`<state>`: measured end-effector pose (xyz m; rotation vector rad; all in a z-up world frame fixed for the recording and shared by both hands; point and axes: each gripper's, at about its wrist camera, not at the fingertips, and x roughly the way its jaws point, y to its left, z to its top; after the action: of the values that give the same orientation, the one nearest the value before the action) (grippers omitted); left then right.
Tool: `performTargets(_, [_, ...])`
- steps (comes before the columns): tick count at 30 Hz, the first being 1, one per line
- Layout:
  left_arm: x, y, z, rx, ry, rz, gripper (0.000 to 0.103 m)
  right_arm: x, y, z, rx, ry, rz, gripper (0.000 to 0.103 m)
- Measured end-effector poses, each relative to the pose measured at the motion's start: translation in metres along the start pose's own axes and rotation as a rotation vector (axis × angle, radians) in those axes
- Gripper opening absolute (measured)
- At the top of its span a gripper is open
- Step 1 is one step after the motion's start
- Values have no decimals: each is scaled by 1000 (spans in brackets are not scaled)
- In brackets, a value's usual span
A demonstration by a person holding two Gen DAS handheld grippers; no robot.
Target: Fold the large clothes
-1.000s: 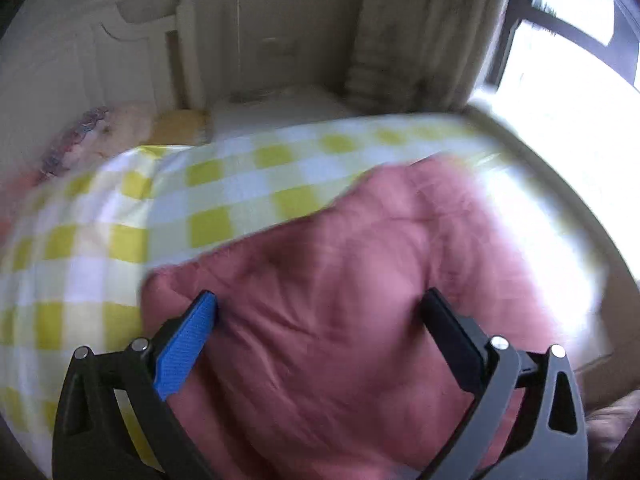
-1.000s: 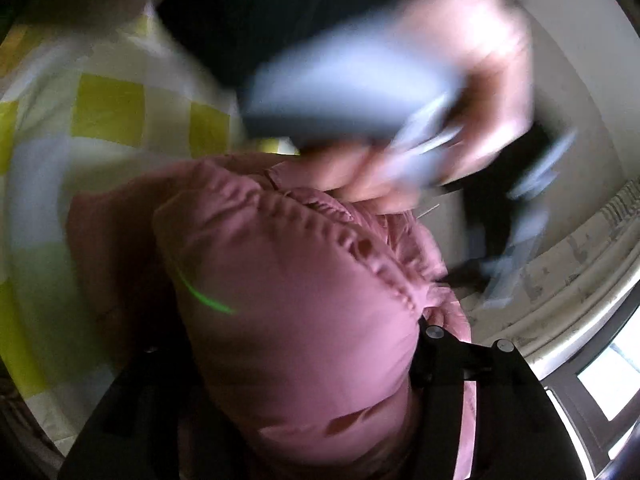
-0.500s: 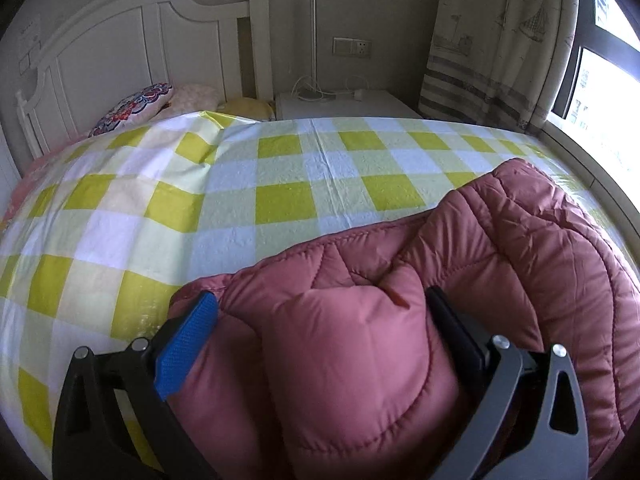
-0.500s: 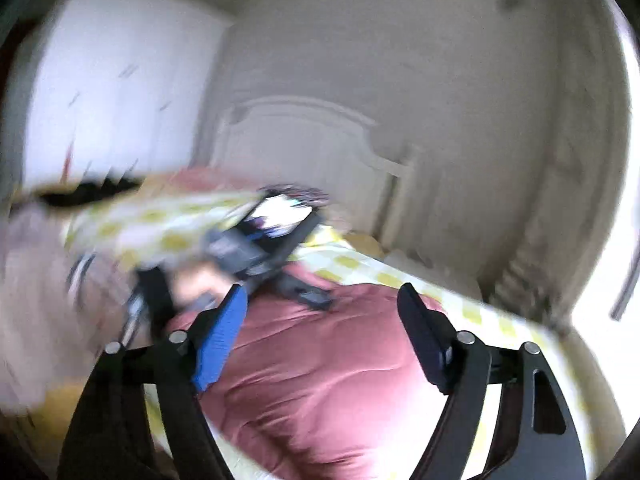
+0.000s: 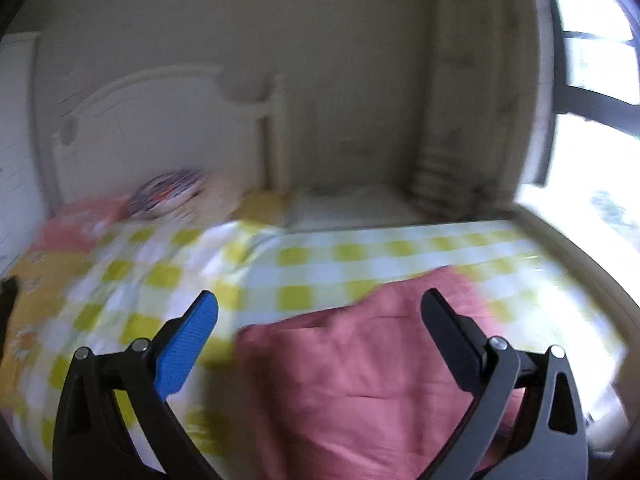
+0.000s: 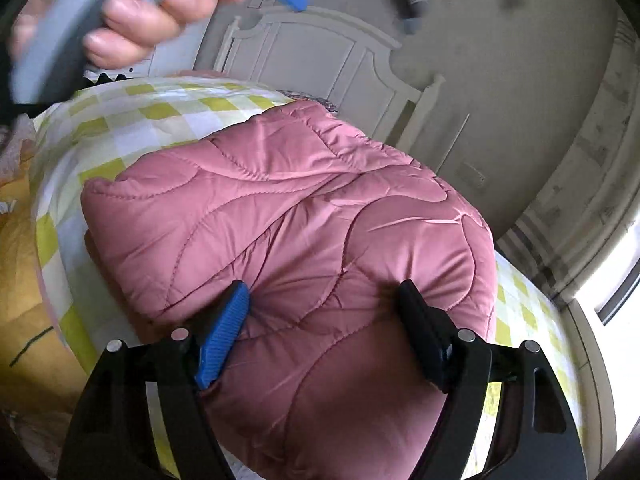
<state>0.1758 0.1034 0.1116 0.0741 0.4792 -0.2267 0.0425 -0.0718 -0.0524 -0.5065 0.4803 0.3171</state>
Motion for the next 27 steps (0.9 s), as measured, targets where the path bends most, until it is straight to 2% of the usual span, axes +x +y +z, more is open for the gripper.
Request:
performTargets(2, [11, -23, -9, 94, 41, -3, 101, 3, -1, 0, 3, -1, 7, 75])
performTargets(3, [30, -32, -20, 137, 93, 10, 101, 10, -5, 8, 0, -4, 12, 75])
performTargets(5, [77, -34, -48, 141, 230, 27, 101, 10, -7, 12, -16, -21, 39, 75])
performTargets(6, [104, -29, -72, 145, 273, 33, 101, 7, -9, 12, -24, -15, 61, 75])
performTargets(7, [107, -23, -82, 132, 217, 7, 101, 4, -13, 13, -26, -3, 95, 75])
performTargets(8, [104, -13, -85, 85, 198, -9, 101, -4, -22, 15, -18, -12, 150, 74])
performTargets(10, [94, -7, -84, 56, 178, 23, 101, -15, -40, 20, 11, -50, 205, 71])
performTargets(12, [90, -7, -88, 81, 159, 41, 101, -25, -75, 31, 84, -111, 152, 71])
performTargets(14, [89, -4, -88, 60, 160, 26, 101, -26, -107, 41, 158, -152, 98, 71])
performTargets(17, [90, -4, -87, 57, 164, 26, 101, -4, -158, 57, 281, -176, 44, 70])
performTargets(19, [89, -7, -86, 62, 155, 37, 101, 26, -186, 67, 370, -135, 21, 62])
performTargets(23, [89, -10, -88, 65, 152, 41, 101, 90, -212, 78, 487, -42, 34, 57])
performTargets(24, [89, -10, -88, 65, 151, 41, 101, 111, -211, 78, 498, 5, 45, 57])
performTargets(27, [89, -10, -88, 65, 152, 39, 101, 191, -183, 61, 379, 281, 68, 57])
